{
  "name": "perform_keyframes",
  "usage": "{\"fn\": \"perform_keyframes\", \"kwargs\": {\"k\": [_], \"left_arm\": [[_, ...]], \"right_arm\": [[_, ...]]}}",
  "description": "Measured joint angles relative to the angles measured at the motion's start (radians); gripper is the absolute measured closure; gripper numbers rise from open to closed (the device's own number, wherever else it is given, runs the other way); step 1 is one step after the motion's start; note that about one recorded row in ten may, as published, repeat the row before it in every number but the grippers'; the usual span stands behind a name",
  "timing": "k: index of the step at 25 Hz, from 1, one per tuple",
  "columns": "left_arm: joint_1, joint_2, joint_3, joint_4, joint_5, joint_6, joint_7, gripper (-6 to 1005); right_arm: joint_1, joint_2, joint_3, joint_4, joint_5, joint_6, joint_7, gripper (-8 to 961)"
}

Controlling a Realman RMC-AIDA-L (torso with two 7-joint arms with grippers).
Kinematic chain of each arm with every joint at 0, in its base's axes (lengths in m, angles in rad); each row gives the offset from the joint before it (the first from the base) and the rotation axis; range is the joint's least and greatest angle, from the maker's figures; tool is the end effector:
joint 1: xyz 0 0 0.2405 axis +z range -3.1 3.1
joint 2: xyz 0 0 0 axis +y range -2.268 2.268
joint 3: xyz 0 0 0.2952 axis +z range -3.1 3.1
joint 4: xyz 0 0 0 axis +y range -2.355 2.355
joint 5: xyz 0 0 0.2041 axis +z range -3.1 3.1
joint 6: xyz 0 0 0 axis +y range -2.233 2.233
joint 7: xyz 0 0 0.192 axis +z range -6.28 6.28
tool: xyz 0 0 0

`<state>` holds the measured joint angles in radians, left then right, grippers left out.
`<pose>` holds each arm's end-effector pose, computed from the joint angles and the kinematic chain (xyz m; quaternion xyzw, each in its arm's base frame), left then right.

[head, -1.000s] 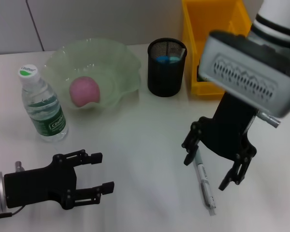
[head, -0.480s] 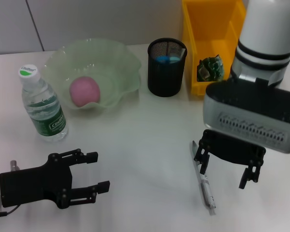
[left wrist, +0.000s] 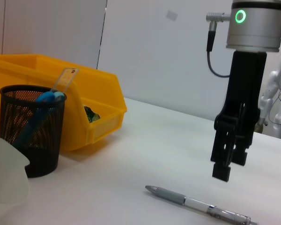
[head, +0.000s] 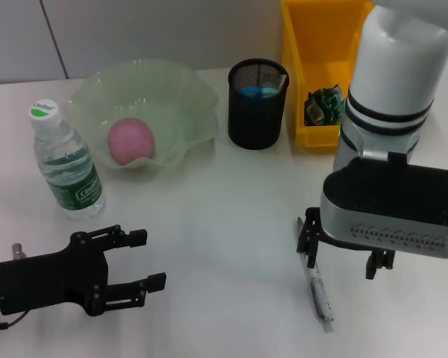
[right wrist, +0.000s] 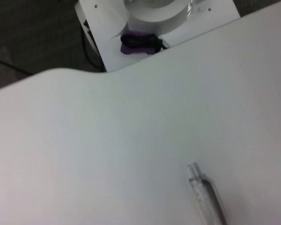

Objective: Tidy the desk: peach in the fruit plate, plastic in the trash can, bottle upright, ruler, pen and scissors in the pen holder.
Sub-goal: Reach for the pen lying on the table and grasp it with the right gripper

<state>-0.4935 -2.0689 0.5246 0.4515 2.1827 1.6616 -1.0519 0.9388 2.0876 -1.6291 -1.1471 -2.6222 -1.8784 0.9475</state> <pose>-0.2961 0.3032 -0.0858 -0.9507 -0.1627 -0.2496 0.0866 0.1789 0.3499 -0.0888 0.7600 0.5174 0.2870 0.2690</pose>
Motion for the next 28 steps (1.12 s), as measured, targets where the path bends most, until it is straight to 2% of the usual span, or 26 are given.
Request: {"fn": "perform_keyframes", "kwargs": {"k": [13, 28], "left_arm": [[0.004, 0.000, 0.006, -0.005, 0.000, 0.000, 0.005, 241], [0.005, -0.003, 0.003, -0.008, -0.008, -0.003, 0.013, 244]], "right_arm": [[-0.092, 0.005, -0.109, -0.045, 0.045, 0.121, -0.095, 200], [-0.104, 0.005, -0.120, -0.020, 0.048, 0.139, -0.135, 213]]}}
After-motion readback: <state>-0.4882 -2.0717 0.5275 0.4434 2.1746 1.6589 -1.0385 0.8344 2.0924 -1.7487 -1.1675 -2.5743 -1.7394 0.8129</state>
